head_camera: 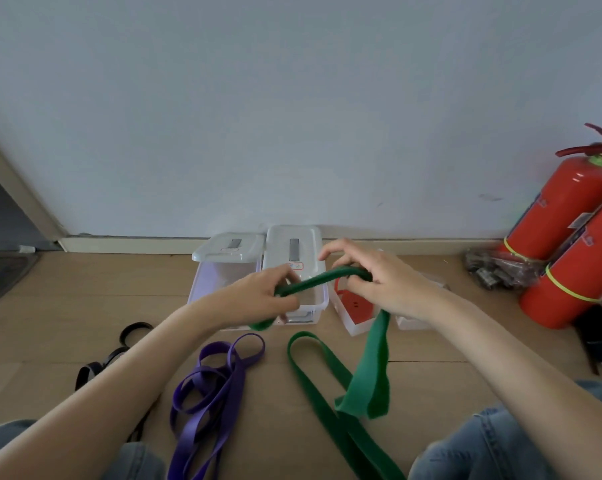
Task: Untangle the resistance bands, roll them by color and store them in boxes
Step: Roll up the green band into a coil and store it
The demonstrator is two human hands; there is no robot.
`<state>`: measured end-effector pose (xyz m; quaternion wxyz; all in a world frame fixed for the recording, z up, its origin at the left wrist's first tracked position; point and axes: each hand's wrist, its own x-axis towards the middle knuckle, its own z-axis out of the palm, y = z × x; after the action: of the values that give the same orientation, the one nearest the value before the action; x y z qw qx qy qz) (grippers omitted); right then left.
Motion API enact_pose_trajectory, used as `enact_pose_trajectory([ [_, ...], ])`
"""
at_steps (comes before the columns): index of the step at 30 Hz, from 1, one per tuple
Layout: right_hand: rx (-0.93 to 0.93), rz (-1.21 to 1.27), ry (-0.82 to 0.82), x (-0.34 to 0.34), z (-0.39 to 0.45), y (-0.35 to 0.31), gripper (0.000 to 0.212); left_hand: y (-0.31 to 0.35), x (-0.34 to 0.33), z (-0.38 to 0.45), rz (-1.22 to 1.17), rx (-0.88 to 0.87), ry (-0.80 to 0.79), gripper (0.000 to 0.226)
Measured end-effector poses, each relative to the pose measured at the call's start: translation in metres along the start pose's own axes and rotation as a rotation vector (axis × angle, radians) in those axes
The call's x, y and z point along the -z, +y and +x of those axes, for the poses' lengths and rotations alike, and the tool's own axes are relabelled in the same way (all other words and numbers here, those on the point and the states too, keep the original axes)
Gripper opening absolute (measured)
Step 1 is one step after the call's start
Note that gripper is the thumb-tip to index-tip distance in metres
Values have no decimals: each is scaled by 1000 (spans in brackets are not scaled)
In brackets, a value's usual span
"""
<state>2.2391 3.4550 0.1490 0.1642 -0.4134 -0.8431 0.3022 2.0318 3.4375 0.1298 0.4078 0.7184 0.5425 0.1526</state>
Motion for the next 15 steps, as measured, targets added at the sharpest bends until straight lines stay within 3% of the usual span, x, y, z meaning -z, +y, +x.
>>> enact_pose_trajectory([
  [3, 31, 95, -26, 2, -3, 0, 44, 6, 12, -2, -290, 56, 40, 9],
  [10, 46, 359, 50, -25, 1, -7, 51, 24, 1, -2, -380, 21, -53, 15],
  [15, 108, 206, 189, -16, 0, -12, 15, 19, 7, -4, -666, 43, -176, 28],
])
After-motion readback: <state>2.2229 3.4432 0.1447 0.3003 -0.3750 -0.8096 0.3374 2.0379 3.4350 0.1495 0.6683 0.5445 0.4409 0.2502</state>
